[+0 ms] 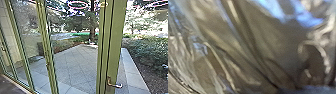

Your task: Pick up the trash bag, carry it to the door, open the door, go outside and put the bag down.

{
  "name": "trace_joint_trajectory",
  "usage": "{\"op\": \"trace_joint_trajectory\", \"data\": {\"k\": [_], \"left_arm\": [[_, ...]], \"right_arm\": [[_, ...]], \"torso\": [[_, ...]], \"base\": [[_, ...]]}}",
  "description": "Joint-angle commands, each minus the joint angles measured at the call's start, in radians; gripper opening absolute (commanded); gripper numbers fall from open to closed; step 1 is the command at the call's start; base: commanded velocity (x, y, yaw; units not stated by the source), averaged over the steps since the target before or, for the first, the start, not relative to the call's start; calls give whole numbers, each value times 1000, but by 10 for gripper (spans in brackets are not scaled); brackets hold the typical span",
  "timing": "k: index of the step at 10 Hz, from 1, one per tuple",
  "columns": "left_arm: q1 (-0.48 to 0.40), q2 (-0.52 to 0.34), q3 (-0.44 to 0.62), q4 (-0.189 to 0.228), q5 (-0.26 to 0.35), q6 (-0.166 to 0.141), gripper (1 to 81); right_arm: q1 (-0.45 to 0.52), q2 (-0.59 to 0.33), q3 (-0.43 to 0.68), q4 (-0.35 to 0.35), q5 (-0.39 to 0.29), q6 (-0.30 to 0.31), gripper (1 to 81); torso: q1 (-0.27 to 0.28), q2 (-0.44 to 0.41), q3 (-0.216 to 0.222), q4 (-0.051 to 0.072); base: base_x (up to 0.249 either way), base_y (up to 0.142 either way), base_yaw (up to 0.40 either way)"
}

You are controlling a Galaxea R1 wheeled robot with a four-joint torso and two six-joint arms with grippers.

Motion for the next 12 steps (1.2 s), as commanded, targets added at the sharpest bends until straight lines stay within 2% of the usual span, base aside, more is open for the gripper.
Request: {"op": "trace_joint_trajectory", "data": {"k": [1, 4, 8, 9, 12], "left_arm": [[-64, -7, 10, 5, 42, 5, 10], [-52, 24, -49, 5, 50, 5, 10], [-37, 90, -164, 5, 50, 6, 10], [-37, 94, -164, 5, 50, 6, 10], [-36, 96, -164, 8, 50, 6, 10]], "right_arm": [[126, -164, 186, -4, -58, 0, 811], [203, -295, 320, 41, -57, 1, 811], [391, -477, 500, 148, -74, 3, 811], [442, -501, 519, 182, -90, 3, 811], [630, -544, 569, 304, -198, 10, 811]], "torso": [[0, 0, 0, 0], [0, 0, 0, 0], [0, 0, 0, 0], [0, 0, 0, 0], [0, 0, 0, 0]], "base": [[0, 0, 0], [0, 0, 0], [0, 0, 0], [0, 0, 0], [0, 0, 0]]}}
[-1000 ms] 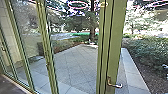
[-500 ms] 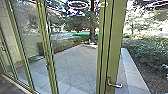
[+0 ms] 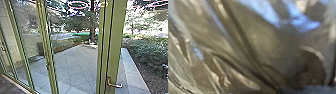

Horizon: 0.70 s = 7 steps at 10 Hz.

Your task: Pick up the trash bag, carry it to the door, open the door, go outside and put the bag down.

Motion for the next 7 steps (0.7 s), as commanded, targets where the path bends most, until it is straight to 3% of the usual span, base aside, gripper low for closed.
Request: {"op": "trace_joint_trajectory", "data": {"k": [1, 5, 7], "left_arm": [[-57, -11, 8, 6, 49, 6, 10], [-55, -20, 8, 3, 48, 6, 10], [-55, -20, 8, 2, 48, 6, 10]], "right_arm": [[242, -102, 86, 161, -156, 6, 811], [543, -140, 78, 340, -351, 17, 811], [633, -134, 35, 360, -410, 95, 811]], "torso": [[0, 0, 0, 0], [0, 0, 0, 0], [0, 0, 0, 0]], "base": [[0, 0, 0], [0, 0, 0], [0, 0, 0]]}}
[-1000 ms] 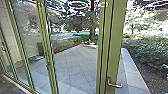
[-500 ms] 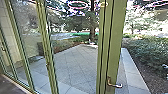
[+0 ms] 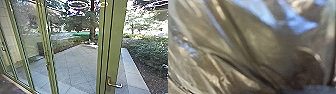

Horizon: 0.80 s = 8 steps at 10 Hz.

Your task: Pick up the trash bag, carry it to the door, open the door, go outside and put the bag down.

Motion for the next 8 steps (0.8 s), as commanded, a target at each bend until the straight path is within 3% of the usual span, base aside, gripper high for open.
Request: {"op": "trace_joint_trajectory", "data": {"k": [1, 3, 8], "left_arm": [[-59, -11, 9, 2, 48, 6, 10], [-58, -11, 9, 0, 48, 6, 10], [-59, -6, -11, -7, 48, 6, 10]], "right_arm": [[246, -61, -44, 112, -193, 130, 811], [297, -35, -76, 107, -239, 204, 811], [352, 66, -182, 103, -273, 354, 811]], "torso": [[0, 0, 0, 0], [0, 0, 0, 0], [0, 0, 0, 0]], "base": [[0, 0, 0], [0, 0, 0], [0, 0, 0]]}}
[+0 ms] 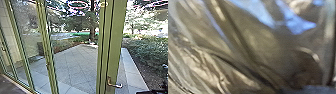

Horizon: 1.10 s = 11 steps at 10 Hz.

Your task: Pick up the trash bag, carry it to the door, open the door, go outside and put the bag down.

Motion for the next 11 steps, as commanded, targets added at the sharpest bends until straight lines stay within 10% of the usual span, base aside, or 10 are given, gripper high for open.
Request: {"op": "trace_joint_trajectory", "data": {"k": [1, 11], "left_arm": [[-59, -9, -4, -8, 48, 6, 10], [-59, -6, -28, -13, 46, 6, 10]], "right_arm": [[160, 12, -39, 30, -85, 72, 811], [118, 220, -295, 28, -95, 244, 811]], "torso": [[0, 0, 0, 0], [1, 0, 0, 0]], "base": [[0, 0, 0], [0, 0, 0]]}}
